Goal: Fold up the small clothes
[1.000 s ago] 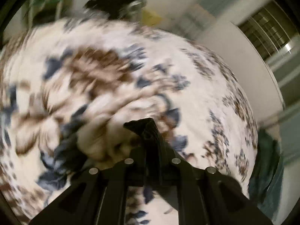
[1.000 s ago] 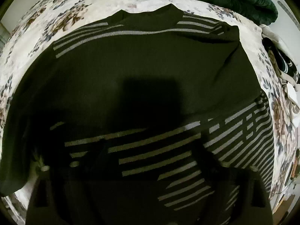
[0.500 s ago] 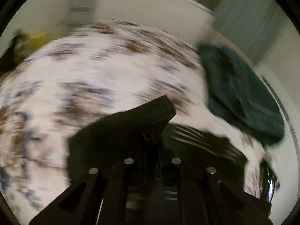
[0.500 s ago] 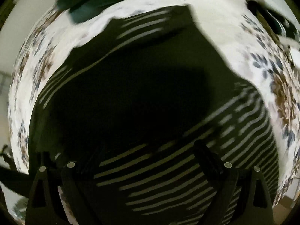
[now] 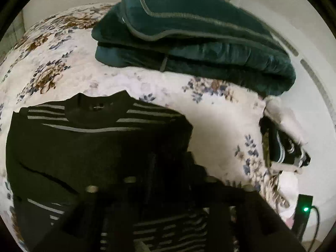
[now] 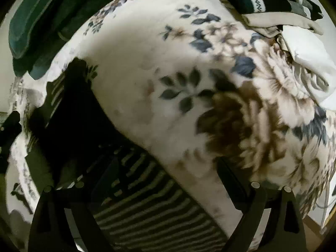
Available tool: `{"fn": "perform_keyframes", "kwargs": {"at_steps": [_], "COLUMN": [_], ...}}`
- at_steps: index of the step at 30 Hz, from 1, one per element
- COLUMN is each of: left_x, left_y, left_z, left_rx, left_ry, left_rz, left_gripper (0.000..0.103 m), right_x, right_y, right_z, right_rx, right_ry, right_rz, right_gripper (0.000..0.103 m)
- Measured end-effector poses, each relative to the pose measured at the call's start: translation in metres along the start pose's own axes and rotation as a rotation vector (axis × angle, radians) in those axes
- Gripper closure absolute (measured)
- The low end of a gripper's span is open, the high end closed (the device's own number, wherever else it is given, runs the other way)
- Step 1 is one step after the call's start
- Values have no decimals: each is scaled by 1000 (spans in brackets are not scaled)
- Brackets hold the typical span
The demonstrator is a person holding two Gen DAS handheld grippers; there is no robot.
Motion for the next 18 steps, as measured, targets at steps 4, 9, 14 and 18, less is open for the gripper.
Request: {"fn": "perform_keyframes", "kwargs": {"at_steps": [4,9,14,18], "left_x": [-23,-90,-167,-193], "left_y": [-22,-60,-60,-59], "left_z": [38,137,234,268], "left_rx": [96,363,568,617], "left_ry": [-18,-87,-206,-268], "left_rz": [-45,-27,122,137], "left_gripper": [2,2,2,2], "right_x": [11,28,50,54], "right_y": [-15,-27,-11,16], "right_z": [-18,19,104,174], "right_rx": [90,218,295,255], "right_ry": [-10,-127,-292,-440], "right_rz": [59,90,72,51], "right_gripper": [7,7,7,17]}}
Point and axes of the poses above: each gripper's, at about its wrist camera, not at the fingertips, and y roughly the way its jaws point, z to its left, x to its top, the point moved 6 cm from there along y, roughly the way its jaws point
